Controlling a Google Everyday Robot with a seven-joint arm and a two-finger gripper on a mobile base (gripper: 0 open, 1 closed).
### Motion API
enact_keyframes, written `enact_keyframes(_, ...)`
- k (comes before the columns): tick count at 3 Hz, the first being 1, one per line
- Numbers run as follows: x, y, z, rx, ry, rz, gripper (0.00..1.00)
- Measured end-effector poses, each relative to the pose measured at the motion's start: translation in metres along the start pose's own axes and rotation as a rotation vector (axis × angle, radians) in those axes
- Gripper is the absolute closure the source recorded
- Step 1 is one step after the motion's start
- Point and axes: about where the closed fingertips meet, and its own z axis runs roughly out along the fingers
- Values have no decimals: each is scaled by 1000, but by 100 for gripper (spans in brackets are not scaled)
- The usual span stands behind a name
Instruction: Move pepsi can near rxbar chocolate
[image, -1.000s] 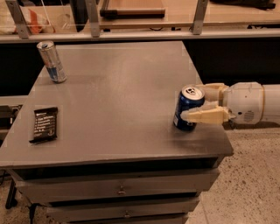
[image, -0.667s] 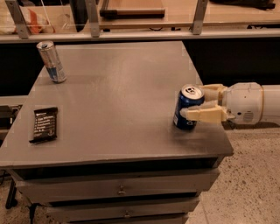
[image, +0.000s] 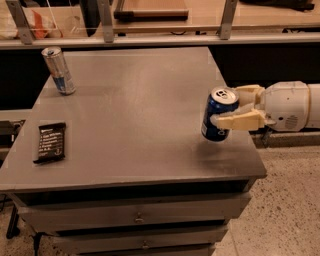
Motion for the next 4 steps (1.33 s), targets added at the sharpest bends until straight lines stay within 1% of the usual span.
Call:
enact_keyframes(1,0,0,0,0,0,0,100)
enact_keyframes(2,-6,-2,20,-25,10,-14,100)
enact_keyframes(3,-17,2,58,-80,13,-28,100)
enact_keyframes(4,-31,15,102,-160,3,-39,100)
